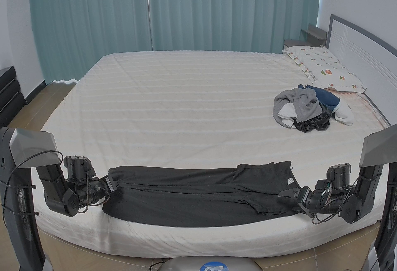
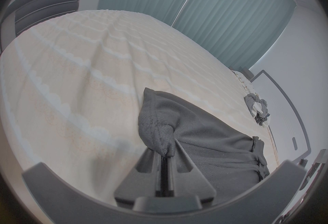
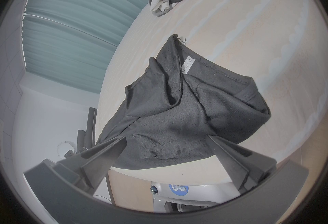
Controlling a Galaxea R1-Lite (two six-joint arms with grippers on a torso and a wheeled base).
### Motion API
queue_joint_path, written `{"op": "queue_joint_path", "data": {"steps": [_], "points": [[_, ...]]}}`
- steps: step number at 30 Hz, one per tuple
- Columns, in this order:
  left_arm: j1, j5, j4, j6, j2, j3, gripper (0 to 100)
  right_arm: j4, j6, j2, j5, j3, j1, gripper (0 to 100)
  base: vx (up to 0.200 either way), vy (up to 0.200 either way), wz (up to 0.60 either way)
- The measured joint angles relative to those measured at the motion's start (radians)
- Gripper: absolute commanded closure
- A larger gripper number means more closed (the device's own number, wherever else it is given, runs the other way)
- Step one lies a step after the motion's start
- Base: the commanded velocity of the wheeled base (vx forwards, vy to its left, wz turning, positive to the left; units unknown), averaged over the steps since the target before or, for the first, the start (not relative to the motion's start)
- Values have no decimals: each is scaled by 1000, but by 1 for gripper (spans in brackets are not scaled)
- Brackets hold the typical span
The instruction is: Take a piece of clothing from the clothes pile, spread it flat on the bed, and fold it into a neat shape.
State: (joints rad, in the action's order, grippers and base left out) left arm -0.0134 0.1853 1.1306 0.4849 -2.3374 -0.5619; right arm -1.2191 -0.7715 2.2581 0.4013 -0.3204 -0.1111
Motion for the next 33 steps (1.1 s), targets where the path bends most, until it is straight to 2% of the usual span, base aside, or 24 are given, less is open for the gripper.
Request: {"op": "queue_joint_path", "data": {"steps": [6, 7, 24, 25, 33], "points": [[7, 1, 2, 0, 1, 9, 100, 0, 0, 0, 0, 0, 0, 0, 0, 0, 0], [9, 1, 1, 0, 1, 11, 0, 0, 0, 0, 0, 0, -1, 0, 0, 0, 0], [95, -7, 7, 51, 10, 5, 0, 0, 0, 0, 0, 0, 0, 0, 0, 0, 0], [97, -9, 7, 50, 10, 6, 100, 0, 0, 1, 0, 0, 0, 0, 0, 0, 0], [106, -39, 7, 38, 40, 24, 100, 0, 0, 1, 0, 0, 0, 0, 0, 0, 0]]}}
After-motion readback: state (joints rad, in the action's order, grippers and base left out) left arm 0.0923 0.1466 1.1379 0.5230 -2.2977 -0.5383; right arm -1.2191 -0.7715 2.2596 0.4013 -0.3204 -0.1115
